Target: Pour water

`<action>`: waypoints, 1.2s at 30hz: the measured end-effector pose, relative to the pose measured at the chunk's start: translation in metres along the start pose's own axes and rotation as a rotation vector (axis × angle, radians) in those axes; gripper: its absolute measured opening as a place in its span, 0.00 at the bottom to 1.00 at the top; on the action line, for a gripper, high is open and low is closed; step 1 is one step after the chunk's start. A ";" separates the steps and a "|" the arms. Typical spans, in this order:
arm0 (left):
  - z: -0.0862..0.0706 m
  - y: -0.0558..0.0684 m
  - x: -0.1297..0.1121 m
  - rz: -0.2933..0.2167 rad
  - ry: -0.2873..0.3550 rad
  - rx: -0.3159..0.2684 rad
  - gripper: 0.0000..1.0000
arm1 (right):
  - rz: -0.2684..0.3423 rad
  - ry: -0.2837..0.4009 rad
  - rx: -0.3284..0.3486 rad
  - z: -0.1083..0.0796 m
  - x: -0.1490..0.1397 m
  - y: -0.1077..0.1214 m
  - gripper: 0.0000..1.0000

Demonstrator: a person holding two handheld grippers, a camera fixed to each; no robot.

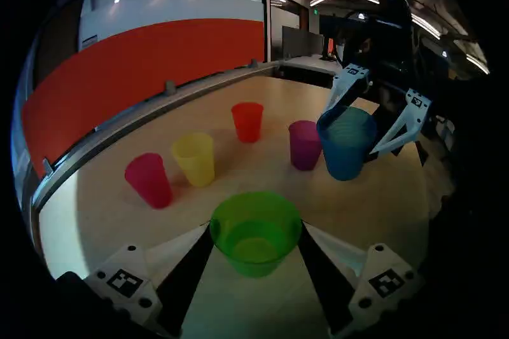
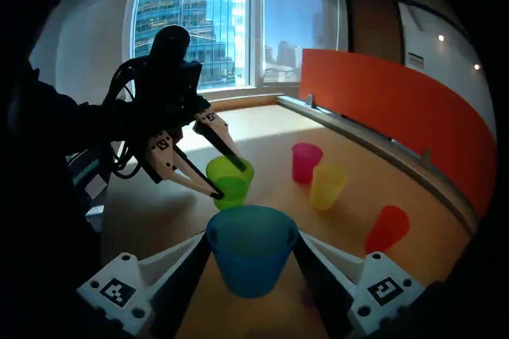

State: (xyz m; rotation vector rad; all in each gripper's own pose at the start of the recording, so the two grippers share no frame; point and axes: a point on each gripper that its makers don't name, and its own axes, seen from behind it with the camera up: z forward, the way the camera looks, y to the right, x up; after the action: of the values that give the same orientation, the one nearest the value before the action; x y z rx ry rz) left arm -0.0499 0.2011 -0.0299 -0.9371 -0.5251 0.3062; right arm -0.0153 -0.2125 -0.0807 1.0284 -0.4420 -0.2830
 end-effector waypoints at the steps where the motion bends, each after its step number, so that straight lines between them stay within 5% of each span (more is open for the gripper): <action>1: 0.001 0.000 -0.001 -0.001 -0.003 -0.001 0.87 | 0.001 -0.004 0.000 0.002 -0.002 0.000 0.91; 20: 0.016 -0.003 -0.024 -0.028 -0.036 -0.012 0.88 | 0.013 -0.051 0.008 0.019 -0.028 0.004 0.91; 36: 0.011 -0.002 -0.031 -0.012 -0.040 -0.009 0.89 | -0.009 -0.077 0.012 0.029 -0.041 -0.002 0.91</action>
State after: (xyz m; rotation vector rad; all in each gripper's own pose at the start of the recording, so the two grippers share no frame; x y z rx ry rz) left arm -0.0817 0.1937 -0.0319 -0.9373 -0.5688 0.3121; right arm -0.0656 -0.2178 -0.0781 1.0337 -0.5090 -0.3286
